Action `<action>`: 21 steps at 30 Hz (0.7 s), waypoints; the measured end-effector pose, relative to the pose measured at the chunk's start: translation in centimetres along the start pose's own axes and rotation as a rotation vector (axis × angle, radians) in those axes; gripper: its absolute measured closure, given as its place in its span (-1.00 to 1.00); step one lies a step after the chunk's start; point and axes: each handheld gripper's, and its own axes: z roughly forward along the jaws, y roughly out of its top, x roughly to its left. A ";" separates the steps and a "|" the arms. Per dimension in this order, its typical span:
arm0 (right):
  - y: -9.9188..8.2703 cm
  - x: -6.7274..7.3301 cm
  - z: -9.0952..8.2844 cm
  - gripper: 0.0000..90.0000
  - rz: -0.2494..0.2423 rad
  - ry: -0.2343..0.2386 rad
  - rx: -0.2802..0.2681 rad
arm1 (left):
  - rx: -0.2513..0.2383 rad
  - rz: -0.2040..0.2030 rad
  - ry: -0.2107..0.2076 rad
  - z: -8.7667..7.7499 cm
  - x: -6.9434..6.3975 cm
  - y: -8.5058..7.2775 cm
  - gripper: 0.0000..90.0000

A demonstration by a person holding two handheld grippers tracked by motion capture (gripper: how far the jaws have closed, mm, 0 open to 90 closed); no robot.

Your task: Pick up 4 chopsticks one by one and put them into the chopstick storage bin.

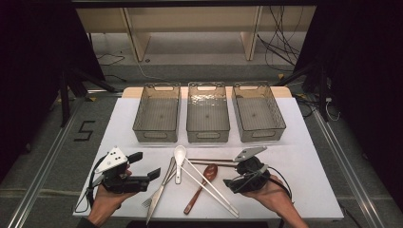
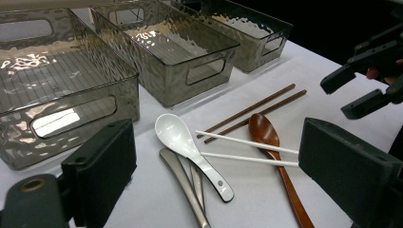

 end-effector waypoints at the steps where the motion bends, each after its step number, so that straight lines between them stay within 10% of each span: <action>1: 0.1 0.1 0.3 -0.11 -0.010 0.006 0.018 | 0.001 0.002 0.001 0.0 0.0 0.0 -0.74; 21: 0.2 1.6 4.4 0.28 -0.029 0.068 0.191 | 0.013 0.009 -0.002 0.0 0.0 0.1 -0.74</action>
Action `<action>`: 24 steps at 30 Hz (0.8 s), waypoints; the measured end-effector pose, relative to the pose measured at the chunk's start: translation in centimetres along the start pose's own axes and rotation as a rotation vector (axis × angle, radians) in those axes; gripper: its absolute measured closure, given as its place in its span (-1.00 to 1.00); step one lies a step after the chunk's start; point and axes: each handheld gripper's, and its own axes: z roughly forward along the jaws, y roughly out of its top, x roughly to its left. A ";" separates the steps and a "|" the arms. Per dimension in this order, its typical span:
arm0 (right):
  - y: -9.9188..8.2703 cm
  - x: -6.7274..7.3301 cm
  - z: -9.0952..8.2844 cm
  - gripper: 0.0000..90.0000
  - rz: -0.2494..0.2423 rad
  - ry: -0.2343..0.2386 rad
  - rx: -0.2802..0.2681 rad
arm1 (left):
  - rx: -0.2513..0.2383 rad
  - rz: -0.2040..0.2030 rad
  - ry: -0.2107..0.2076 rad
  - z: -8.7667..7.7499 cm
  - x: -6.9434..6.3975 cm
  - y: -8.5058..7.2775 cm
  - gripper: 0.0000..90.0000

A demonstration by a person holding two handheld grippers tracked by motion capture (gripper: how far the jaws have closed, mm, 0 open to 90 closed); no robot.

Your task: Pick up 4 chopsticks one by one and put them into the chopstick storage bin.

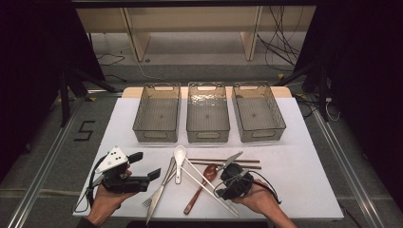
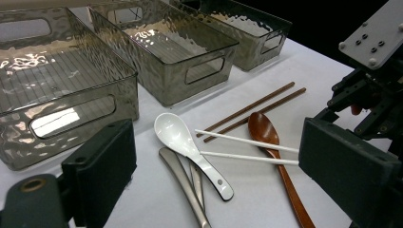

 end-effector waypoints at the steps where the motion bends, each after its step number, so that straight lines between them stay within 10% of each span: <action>1: 0.0 0.0 0.1 0.30 -0.002 -0.001 0.004 | 0.001 -0.001 -0.001 0.0 0.0 0.0 -0.74; 24: 0.6 0.3 1.9 0.77 -0.057 -0.035 0.089 | 0.004 0.001 0.001 0.0 0.0 0.0 -0.74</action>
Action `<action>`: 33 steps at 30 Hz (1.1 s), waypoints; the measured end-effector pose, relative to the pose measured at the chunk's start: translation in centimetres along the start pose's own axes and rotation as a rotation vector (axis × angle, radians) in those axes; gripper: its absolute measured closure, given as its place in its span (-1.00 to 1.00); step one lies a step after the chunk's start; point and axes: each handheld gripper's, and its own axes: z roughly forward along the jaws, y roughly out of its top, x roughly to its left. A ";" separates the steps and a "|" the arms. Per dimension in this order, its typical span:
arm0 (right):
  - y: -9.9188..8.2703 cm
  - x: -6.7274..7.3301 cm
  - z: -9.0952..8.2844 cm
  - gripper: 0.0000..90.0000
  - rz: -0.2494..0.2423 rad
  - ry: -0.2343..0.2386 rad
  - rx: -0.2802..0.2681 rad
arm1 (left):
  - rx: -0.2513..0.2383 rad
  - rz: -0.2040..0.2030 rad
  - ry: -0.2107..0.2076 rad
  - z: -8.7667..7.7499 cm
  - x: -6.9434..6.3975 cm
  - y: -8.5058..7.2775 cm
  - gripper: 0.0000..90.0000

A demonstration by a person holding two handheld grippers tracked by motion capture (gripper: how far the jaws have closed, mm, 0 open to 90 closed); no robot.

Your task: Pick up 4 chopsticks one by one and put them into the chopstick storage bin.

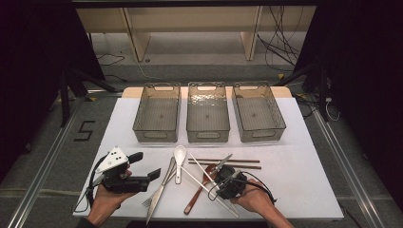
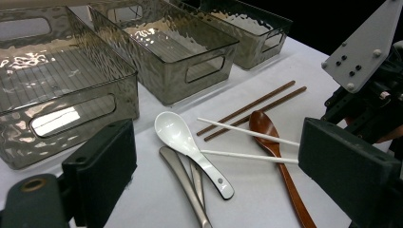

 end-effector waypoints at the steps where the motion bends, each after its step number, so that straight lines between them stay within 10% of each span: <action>1: 0.0 0.0 0.0 0.80 0.003 -0.001 0.002 | 0.000 -0.001 0.000 0.0 0.0 0.0 -0.74; 15: 0.0 -0.8 -0.7 0.89 0.012 -0.035 -0.024 | -0.005 -0.001 0.000 0.0 0.0 0.0 -0.74; 33: 0.3 1.0 -3.3 0.90 -0.191 -0.029 -0.119 | 0.098 0.030 -0.047 1.1 0.3 1.4 -0.73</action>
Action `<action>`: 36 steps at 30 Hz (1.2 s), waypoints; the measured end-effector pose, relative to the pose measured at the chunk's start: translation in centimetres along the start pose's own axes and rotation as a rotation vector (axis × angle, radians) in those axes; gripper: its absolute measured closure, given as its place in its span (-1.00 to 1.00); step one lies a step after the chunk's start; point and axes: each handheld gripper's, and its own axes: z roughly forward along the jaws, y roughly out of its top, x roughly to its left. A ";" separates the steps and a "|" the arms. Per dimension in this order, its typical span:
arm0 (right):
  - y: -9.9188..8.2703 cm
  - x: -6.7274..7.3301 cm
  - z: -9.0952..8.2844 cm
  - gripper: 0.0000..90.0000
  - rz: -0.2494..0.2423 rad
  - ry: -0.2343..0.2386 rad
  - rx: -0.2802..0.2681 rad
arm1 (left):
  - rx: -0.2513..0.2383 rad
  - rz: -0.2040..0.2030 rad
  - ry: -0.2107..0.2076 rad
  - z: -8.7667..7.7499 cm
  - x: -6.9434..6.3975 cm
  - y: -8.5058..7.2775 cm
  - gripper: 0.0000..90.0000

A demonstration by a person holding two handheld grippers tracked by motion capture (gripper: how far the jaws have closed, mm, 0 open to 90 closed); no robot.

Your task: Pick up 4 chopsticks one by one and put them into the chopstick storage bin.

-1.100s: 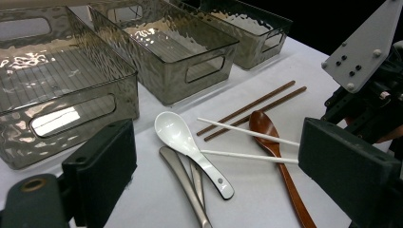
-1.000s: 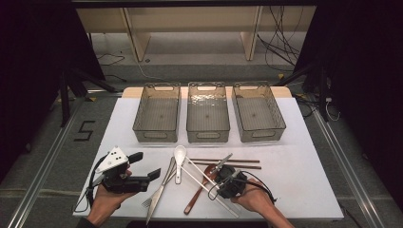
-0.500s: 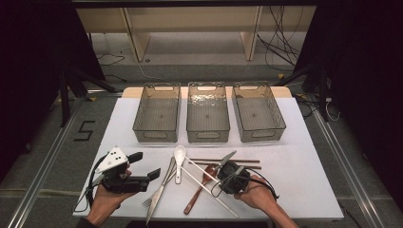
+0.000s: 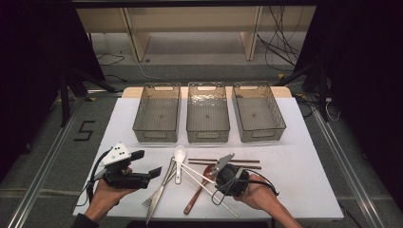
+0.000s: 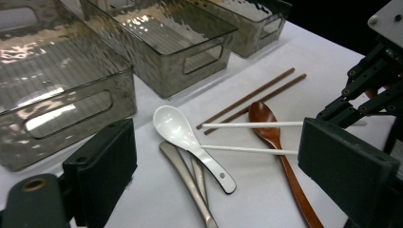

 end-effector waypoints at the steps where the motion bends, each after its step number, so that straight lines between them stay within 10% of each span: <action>1: 0.1 0.2 -0.2 0.90 -0.037 -0.002 -0.001 | 0.022 0.017 -0.016 0.3 -0.1 0.3 -0.71; 17: 0.2 1.5 -1.6 0.89 -0.241 -0.052 0.001 | 0.288 0.227 -0.150 4.7 -2.7 2.6 -0.63; 36: 0.3 2.4 -1.5 0.89 -0.335 -0.042 0.022 | 0.537 0.407 -0.255 7.8 -5.4 1.9 -0.31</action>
